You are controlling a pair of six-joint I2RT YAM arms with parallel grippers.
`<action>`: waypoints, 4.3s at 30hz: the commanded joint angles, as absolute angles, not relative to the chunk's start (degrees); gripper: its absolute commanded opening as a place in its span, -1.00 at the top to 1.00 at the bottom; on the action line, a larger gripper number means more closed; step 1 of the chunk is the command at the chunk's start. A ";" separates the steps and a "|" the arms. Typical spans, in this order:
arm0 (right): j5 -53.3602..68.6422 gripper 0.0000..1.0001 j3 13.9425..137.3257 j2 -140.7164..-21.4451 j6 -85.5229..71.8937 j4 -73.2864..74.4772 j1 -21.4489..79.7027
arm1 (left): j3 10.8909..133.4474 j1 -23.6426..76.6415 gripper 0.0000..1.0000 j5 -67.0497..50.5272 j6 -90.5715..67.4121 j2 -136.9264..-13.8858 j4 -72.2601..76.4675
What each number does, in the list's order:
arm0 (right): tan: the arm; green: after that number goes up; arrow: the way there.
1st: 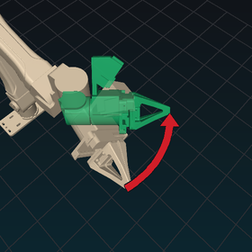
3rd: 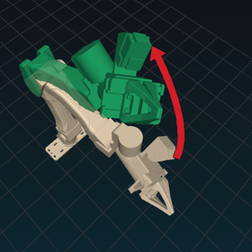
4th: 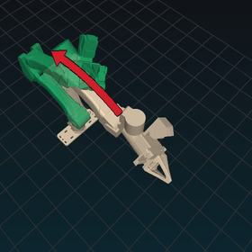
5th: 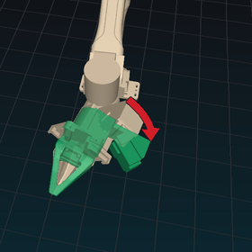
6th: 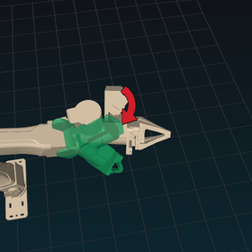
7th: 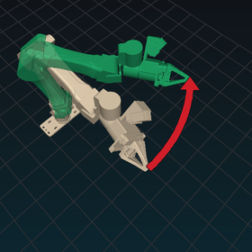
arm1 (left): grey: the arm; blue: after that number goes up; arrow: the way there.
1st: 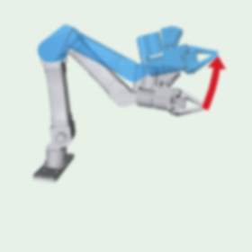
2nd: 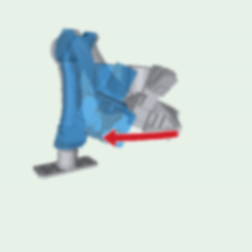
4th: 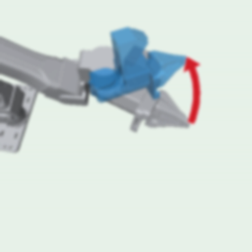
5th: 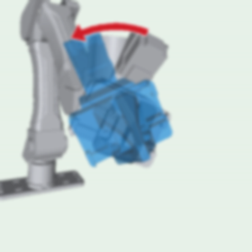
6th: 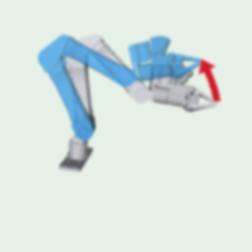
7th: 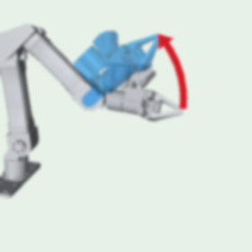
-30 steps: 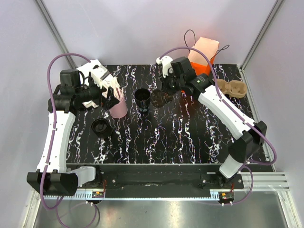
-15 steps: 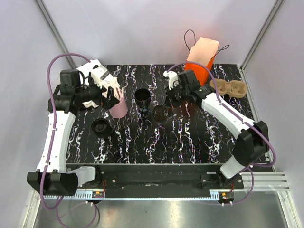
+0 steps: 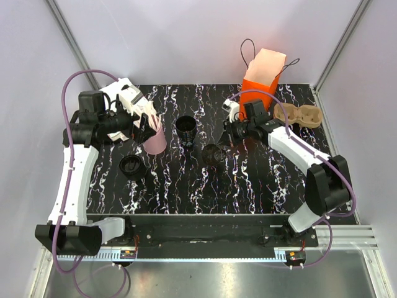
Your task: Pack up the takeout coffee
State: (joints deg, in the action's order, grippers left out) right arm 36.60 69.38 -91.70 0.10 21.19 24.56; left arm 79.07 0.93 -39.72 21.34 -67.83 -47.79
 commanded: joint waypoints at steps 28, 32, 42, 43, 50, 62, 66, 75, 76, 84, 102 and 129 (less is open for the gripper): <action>43.15 1.00 65.65 -98.17 -5.97 13.89 17.67 | 79.10 1.14 -0.98 -41.22 21.45 -68.73 -45.09; 42.89 1.00 65.39 -98.44 -6.33 13.97 16.88 | 79.10 1.14 -0.98 -41.22 21.45 -68.91 -45.09; 40.87 1.00 64.95 -97.12 -5.19 15.56 16.44 | 79.28 1.14 -0.98 -41.22 21.45 -69.35 -45.09; 40.78 1.00 65.04 -97.12 -5.10 15.82 16.35 | 79.28 1.06 -0.98 -41.31 21.45 -69.35 -45.09; 39.90 1.00 65.21 -96.77 -4.05 17.40 16.35 | 79.37 1.14 -0.98 -41.31 21.36 -69.26 -45.09; 39.99 0.84 65.21 -94.04 -2.64 19.07 16.35 | 79.45 1.06 -0.98 -41.49 21.27 -69.26 -45.09; 40.17 0.46 65.21 -93.78 -1.93 19.95 16.35 | 79.54 1.06 -0.98 -41.57 21.27 -69.17 -45.09; 39.82 -0.17 68.37 -91.58 -0.79 22.50 16.43 | 79.89 1.14 -0.97 -40.08 21.97 -69.00 -45.35; 39.64 -0.22 68.90 -91.06 -0.36 23.11 16.35 | 80.07 1.06 -0.98 -39.56 22.41 -68.91 -45.79; 35.33 -0.91 77.50 -88.59 5.97 34.26 16.35 | 81.91 1.14 -0.98 -32.00 31.10 -67.42 -53.69; 33.05 -0.99 81.56 -82.62 15.64 42.36 16.00 | 63.90 1.14 -0.98 -22.59 55.11 -60.38 -64.69; 33.57 -0.98 80.07 -82.09 16.35 42.71 15.21 | 49.66 1.06 -0.25 -14.68 60.38 -64.60 -49.57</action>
